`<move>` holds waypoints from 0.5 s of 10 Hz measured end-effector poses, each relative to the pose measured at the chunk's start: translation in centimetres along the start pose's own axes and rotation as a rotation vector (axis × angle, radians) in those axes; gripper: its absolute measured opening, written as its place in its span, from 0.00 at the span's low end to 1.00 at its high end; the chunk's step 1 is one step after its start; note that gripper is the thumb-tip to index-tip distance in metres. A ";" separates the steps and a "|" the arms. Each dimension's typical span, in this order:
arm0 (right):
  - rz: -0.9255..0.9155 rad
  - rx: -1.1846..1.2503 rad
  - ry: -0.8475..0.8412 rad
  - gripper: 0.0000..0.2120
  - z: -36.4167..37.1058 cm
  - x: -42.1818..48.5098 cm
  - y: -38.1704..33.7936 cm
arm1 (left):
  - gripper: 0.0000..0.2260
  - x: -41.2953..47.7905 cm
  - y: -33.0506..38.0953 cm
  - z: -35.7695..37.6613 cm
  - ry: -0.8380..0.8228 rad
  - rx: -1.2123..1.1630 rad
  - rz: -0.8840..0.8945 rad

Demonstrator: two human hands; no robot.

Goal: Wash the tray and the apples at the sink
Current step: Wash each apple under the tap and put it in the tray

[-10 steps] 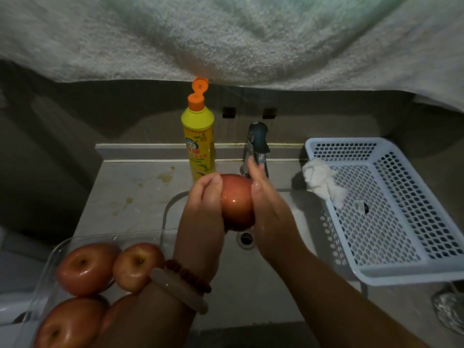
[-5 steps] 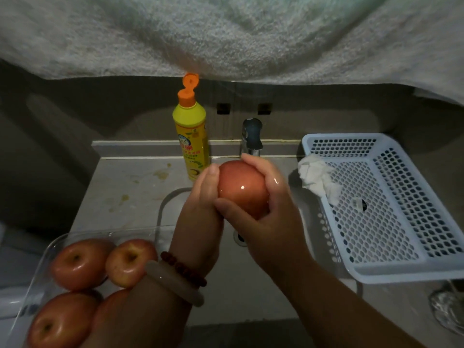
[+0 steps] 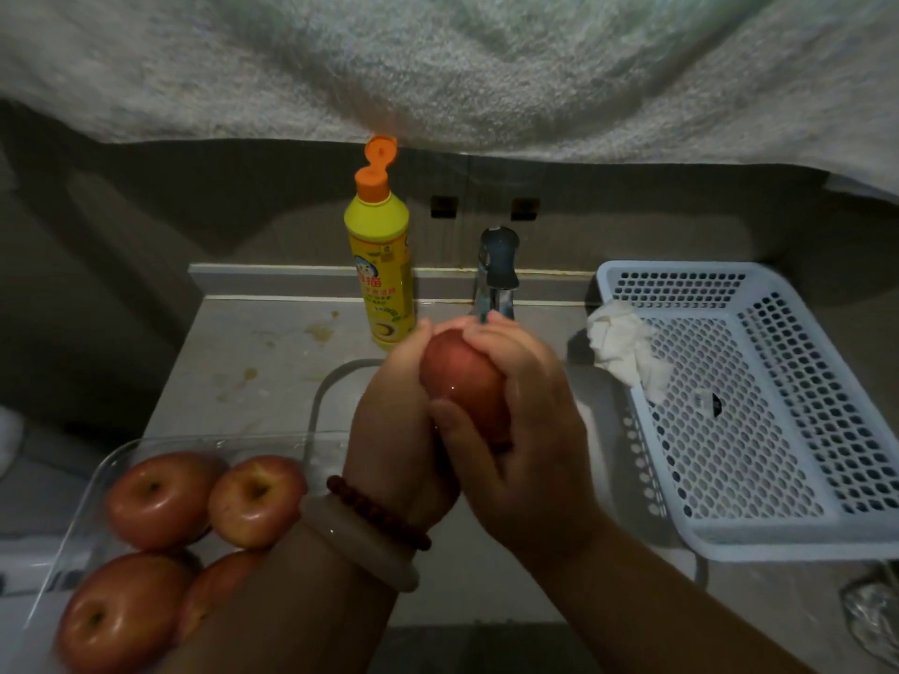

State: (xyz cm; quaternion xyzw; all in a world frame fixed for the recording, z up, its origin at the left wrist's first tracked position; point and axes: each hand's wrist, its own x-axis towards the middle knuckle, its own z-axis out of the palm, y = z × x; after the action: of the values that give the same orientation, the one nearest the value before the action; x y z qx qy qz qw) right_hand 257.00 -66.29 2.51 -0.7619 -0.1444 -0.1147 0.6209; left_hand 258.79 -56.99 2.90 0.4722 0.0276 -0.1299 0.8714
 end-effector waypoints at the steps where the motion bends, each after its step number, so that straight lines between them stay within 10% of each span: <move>1: 0.133 0.272 0.103 0.19 -0.8 0.8 0.1 | 0.14 0.0 -0.4 0.8 0.073 0.109 0.104; 2: 0.503 0.534 0.133 0.12 -1.3 1.9 0.7 | 0.19 0.1 -1.6 0.5 0.194 0.393 0.278; 5: -0.330 -0.458 0.063 0.22 -0.8 0.1 2.3 | 0.11 -0.1 -0.7 0.4 -0.022 0.190 0.113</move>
State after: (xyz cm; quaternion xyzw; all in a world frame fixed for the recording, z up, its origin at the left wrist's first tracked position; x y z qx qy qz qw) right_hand 257.95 -67.45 0.66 -0.8445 -0.2173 -0.2675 0.4099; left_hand 258.53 -57.64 2.57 0.5519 -0.0212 -0.0876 0.8290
